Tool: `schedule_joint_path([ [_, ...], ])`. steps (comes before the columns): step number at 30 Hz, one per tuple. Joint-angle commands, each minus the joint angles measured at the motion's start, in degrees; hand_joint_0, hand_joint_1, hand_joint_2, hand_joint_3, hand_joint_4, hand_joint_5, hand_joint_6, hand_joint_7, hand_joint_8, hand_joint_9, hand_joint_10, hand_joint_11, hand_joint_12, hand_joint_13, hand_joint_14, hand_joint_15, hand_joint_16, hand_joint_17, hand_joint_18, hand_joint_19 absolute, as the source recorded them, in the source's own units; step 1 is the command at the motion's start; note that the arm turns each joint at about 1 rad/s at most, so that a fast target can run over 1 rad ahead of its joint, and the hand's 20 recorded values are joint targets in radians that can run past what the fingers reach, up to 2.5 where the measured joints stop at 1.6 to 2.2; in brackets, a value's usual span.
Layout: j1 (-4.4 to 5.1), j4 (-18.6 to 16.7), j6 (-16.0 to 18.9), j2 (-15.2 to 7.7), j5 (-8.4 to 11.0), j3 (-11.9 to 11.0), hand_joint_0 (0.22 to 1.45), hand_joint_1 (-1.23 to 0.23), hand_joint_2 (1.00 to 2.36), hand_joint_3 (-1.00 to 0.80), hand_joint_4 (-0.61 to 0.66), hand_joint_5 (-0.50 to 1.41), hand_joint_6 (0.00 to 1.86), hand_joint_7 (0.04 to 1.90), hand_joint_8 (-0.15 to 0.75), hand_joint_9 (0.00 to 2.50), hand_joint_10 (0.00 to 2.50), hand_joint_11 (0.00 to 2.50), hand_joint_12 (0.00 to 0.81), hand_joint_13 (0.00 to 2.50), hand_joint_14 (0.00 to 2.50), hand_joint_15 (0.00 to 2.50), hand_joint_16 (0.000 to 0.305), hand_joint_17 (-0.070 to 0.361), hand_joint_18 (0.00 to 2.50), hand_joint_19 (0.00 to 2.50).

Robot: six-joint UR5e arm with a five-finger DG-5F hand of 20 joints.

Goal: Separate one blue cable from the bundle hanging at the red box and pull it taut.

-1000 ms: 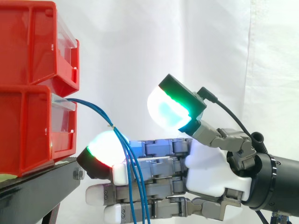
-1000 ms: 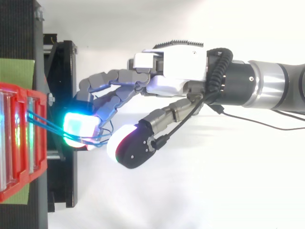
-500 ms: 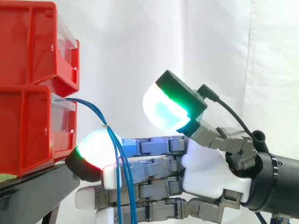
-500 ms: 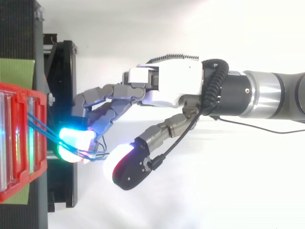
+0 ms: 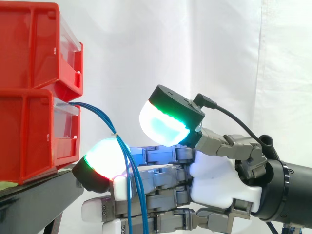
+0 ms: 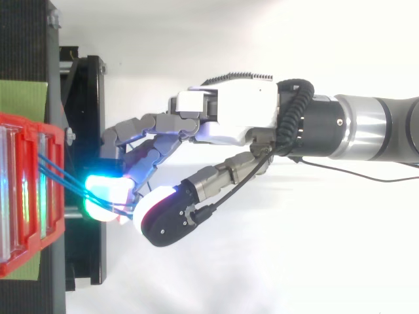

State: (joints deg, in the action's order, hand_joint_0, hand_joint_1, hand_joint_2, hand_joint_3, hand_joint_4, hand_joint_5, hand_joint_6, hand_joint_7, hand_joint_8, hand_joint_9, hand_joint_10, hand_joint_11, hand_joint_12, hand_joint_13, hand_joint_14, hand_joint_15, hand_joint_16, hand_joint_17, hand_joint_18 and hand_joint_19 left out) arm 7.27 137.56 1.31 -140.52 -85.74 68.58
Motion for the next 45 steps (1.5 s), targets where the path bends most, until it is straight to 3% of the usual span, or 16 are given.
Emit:
schedule_joint_path([
  [1,-0.15,1.0,0.0,0.2,-0.49,-0.6,0.62,-0.66,1.01,-0.32,0.16,-0.17,0.66,1.13,0.288,0.73,0.02,0.56,0.300,0.63,0.01,0.32,0.033,0.073,0.48,0.30],
  [11,-0.42,5.8,-2.5,2.2,-0.84,-1.0,0.63,-0.72,1.02,-0.29,0.15,-0.22,0.82,0.99,0.286,0.72,0.02,0.59,0.300,0.63,0.01,0.32,0.032,0.073,0.48,0.29],
  [15,-0.42,8.0,-3.9,2.5,-0.84,-1.0,0.63,-0.75,1.02,-0.31,0.14,-0.23,0.86,0.99,0.285,0.71,0.01,0.61,0.299,0.63,0.01,0.32,0.032,0.073,0.48,0.29],
  [26,-0.50,8.3,-3.9,3.8,-0.75,-1.0,0.62,-0.73,1.01,-0.42,0.14,-0.22,0.91,1.04,0.290,0.74,0.01,0.64,0.298,0.64,0.01,0.33,0.032,0.072,0.49,0.31],
  [29,-0.42,10.6,-4.7,5.1,-0.75,-1.0,0.62,-0.72,1.00,-0.46,0.14,-0.21,0.91,1.05,0.293,0.75,0.01,0.64,0.297,0.64,0.01,0.33,0.032,0.072,0.50,0.31],
  [34,-0.42,12.5,-5.6,5.1,-0.84,-1.0,0.63,-0.74,1.00,-0.50,0.12,-0.20,0.91,1.07,0.290,0.80,0.02,0.70,0.290,0.67,0.01,0.35,0.031,0.070,0.52,0.30],
  [36,-0.42,12.6,-5.7,5.1,-0.75,-1.0,0.64,-0.76,1.00,-0.48,0.11,-0.20,0.92,1.11,0.293,0.81,0.02,0.71,0.289,0.68,0.01,0.35,0.031,0.070,0.53,0.31],
  [38,-0.33,12.6,-5.7,5.1,-0.75,-1.0,0.67,-0.79,1.01,-0.35,0.06,-0.20,0.93,1.25,0.291,0.84,0.02,0.76,0.289,0.70,0.01,0.38,0.031,0.070,0.56,0.31],
  [41,-0.33,12.6,-5.8,5.1,-0.75,-1.0,0.68,-0.81,1.02,-0.26,0.08,-0.21,0.93,1.39,0.290,0.84,0.02,0.78,0.286,0.72,0.01,0.39,0.031,0.070,0.57,0.32],
  [45,-0.33,12.7,-5.8,5.1,-0.75,-1.0,0.70,-0.81,1.02,-0.27,0.06,-0.21,0.95,1.32,0.291,0.85,0.02,0.80,0.284,0.73,0.01,0.40,0.031,0.070,0.58,0.32],
])
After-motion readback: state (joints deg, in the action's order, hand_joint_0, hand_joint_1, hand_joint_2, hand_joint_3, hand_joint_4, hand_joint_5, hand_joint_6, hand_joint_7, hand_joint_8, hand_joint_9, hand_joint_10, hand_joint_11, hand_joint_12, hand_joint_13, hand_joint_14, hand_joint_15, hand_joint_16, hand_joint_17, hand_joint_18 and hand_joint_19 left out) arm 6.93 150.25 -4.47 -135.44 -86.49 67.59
